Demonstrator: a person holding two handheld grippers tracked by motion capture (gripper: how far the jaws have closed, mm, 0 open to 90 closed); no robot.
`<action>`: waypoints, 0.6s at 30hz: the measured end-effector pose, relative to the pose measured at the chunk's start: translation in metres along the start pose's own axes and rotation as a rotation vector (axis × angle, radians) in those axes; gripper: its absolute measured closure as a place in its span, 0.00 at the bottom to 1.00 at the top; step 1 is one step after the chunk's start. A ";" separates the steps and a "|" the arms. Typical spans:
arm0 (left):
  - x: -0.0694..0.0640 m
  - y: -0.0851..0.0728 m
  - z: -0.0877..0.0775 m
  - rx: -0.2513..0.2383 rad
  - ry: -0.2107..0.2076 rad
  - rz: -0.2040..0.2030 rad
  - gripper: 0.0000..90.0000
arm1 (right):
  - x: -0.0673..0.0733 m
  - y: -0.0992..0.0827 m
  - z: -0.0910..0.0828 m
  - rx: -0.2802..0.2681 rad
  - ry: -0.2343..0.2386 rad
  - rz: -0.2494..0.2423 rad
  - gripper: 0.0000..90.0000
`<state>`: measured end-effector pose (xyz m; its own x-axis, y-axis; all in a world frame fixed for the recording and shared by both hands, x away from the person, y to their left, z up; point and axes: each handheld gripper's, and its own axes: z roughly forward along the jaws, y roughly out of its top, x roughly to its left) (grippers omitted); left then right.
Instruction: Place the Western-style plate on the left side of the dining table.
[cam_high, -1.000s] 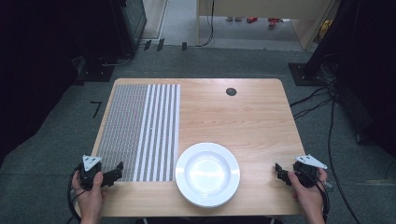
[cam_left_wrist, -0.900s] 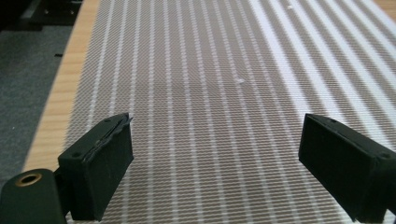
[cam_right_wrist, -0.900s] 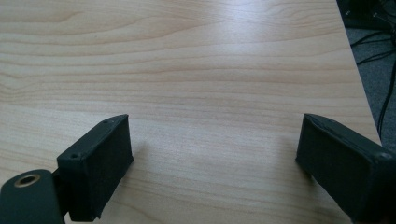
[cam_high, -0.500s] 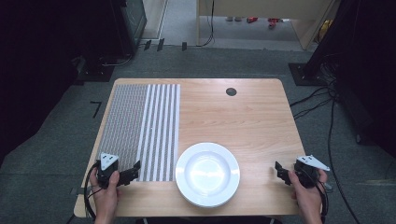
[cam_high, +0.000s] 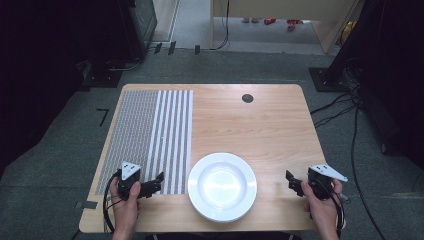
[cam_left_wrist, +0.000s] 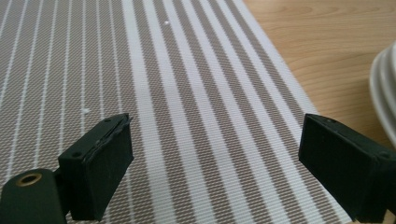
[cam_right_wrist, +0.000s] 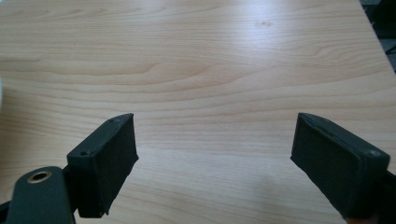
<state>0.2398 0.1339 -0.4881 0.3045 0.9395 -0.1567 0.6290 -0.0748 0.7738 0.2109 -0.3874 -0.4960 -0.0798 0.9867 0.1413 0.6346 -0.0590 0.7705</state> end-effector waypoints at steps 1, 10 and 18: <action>-0.004 0.002 0.001 -0.001 -0.008 0.009 0.11 | 0.005 0.001 0.000 0.001 0.013 -0.007 0.16; -0.017 0.004 0.006 0.006 -0.040 0.010 0.11 | 0.022 0.007 0.002 -0.001 0.052 -0.012 0.16; -0.034 0.005 0.011 0.018 -0.101 0.009 0.11 | 0.046 0.014 0.007 -0.016 0.097 -0.032 0.16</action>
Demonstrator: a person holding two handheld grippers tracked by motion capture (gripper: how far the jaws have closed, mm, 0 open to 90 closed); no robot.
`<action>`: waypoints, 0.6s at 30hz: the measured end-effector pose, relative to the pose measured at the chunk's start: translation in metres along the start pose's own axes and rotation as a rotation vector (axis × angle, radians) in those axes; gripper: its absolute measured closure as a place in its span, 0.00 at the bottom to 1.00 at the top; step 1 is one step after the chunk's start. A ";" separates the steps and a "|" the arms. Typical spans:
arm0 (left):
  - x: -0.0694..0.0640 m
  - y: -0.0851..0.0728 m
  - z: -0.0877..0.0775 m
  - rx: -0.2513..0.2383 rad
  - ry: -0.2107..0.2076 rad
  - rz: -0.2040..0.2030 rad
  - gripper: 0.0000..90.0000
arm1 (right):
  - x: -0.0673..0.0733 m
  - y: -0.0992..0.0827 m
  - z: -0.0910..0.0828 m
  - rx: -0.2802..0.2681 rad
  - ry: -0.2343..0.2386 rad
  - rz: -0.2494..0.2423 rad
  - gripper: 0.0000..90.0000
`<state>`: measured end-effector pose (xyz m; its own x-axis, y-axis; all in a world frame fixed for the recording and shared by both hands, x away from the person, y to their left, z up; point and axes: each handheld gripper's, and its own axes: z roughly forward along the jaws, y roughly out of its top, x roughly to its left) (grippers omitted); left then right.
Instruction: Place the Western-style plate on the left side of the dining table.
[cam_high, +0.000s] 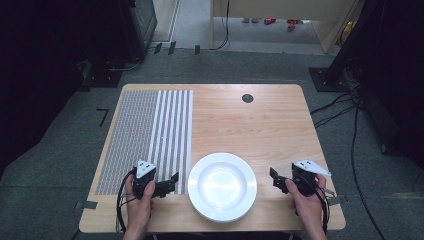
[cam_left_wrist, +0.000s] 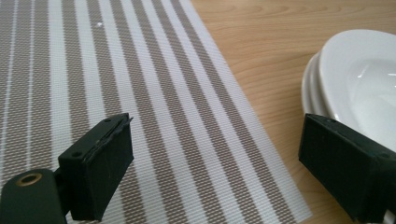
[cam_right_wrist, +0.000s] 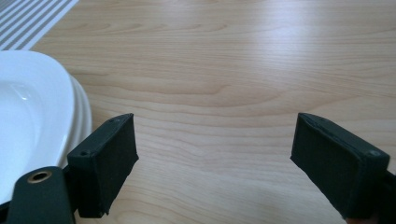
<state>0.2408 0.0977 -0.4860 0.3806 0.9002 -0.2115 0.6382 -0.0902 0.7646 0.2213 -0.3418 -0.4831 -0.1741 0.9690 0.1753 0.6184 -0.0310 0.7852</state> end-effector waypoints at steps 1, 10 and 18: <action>-0.003 0.000 0.001 0.004 -0.010 0.000 0.11 | 0.005 0.001 0.002 -0.001 0.008 -0.008 0.16; -0.016 -0.001 0.006 0.013 -0.043 0.015 0.11 | 0.029 0.008 0.010 -0.004 0.050 -0.027 0.16; -0.023 -0.001 0.006 0.007 -0.064 0.006 0.11 | 0.045 0.011 0.017 -0.002 0.075 -0.039 0.16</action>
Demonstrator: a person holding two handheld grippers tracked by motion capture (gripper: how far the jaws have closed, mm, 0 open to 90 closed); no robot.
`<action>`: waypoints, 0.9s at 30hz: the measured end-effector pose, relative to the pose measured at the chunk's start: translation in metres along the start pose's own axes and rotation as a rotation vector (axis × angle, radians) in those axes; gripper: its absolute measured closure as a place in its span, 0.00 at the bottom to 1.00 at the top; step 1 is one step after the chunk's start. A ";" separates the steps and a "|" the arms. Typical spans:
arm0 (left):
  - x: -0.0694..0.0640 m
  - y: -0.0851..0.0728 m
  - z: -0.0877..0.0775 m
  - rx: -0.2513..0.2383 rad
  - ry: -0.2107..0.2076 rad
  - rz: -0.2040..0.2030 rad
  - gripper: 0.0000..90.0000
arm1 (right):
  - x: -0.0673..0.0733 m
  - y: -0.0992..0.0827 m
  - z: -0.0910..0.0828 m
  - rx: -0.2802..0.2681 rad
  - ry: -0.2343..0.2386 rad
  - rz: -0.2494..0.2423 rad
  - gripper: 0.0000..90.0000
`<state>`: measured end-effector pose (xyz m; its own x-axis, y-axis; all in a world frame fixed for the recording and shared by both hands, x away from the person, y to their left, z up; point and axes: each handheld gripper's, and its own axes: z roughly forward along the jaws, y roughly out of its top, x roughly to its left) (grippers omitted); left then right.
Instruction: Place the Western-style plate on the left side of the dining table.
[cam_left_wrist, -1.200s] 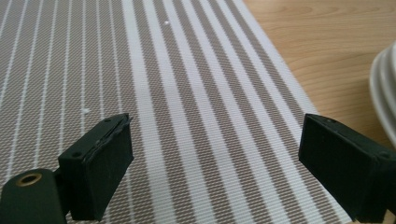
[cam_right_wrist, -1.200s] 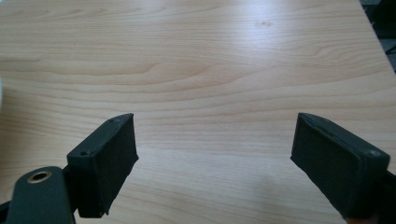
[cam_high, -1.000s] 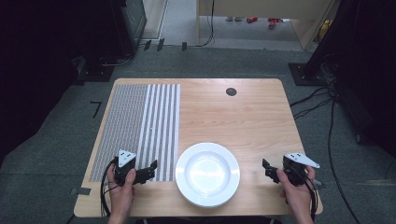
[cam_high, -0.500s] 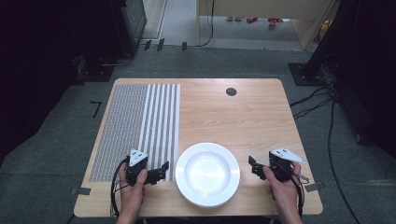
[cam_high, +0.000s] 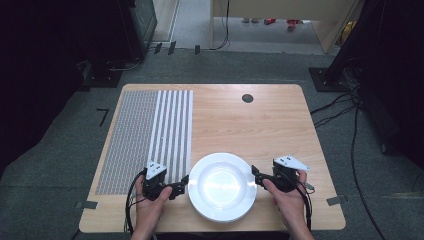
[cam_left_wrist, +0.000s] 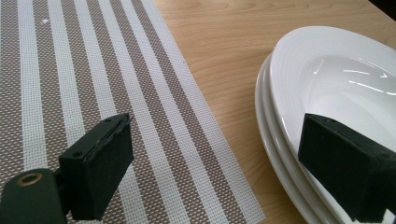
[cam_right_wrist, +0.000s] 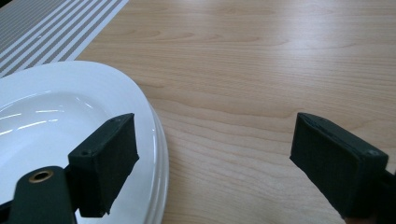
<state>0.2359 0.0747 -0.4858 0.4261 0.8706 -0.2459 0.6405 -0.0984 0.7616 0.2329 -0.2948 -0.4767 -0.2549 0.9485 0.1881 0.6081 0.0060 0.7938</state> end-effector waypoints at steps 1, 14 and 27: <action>-0.001 0.000 0.000 0.001 -0.003 0.001 0.11 | 0.003 0.000 0.001 0.002 0.004 -0.002 0.17; -0.019 -0.004 0.005 0.022 -0.049 0.022 0.15 | 0.017 -0.008 0.006 0.012 -0.019 -0.013 0.27; -0.027 -0.010 0.008 0.040 -0.114 0.022 0.38 | 0.017 -0.019 -0.002 -0.044 -0.025 0.008 0.49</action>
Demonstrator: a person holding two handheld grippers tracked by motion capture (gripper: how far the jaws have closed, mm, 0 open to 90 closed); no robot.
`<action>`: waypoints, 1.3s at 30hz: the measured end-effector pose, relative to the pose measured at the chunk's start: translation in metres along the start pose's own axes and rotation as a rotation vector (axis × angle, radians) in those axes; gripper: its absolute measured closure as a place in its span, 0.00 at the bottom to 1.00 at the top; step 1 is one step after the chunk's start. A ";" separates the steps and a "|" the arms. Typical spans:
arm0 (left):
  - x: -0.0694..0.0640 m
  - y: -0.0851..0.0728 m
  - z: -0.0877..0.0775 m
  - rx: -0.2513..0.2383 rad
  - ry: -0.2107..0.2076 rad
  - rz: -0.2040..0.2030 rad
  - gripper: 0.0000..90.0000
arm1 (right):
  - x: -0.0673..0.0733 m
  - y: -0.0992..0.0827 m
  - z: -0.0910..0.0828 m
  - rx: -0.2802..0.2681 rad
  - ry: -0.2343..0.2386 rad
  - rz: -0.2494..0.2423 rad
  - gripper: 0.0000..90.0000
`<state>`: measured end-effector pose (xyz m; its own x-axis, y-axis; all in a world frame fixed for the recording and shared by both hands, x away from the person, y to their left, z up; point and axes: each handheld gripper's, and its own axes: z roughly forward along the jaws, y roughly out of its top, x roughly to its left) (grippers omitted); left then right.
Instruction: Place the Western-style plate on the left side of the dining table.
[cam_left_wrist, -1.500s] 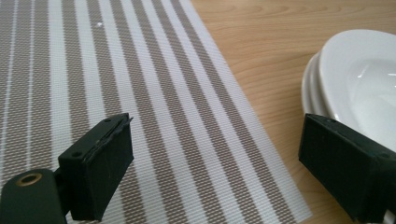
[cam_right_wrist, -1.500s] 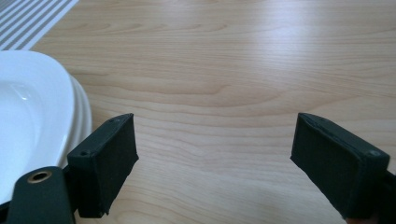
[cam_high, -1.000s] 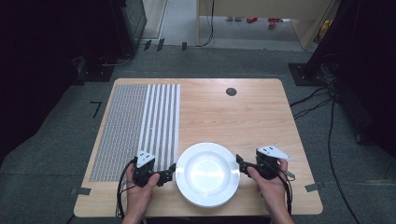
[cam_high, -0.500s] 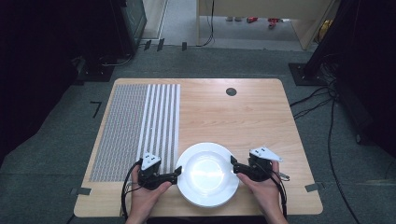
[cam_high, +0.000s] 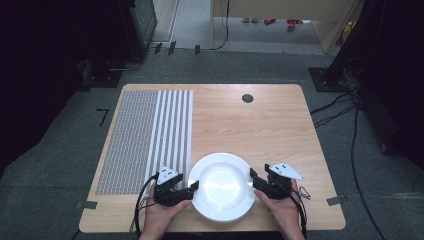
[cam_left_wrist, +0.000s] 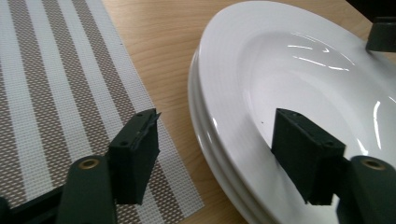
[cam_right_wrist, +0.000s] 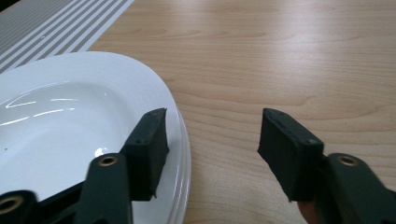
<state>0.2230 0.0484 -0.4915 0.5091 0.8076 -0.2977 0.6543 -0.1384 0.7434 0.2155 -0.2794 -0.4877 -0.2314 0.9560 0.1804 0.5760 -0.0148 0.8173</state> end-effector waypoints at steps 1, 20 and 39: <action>0.000 0.000 0.000 0.000 0.000 0.000 0.41 | 0.000 0.000 0.000 0.000 0.000 0.000 0.49; -0.003 -0.008 0.001 -0.028 -0.043 -0.001 0.54 | 0.005 -0.009 -0.005 -0.002 0.141 0.002 0.81; -0.005 -0.008 -0.002 -0.019 -0.035 0.007 0.54 | 0.002 -0.011 -0.011 -0.019 0.162 0.095 0.84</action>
<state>0.2144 0.0463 -0.4950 0.5332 0.7861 -0.3125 0.6401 -0.1333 0.7566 0.2008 -0.2808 -0.4903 -0.3008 0.8904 0.3416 0.5870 -0.1095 0.8022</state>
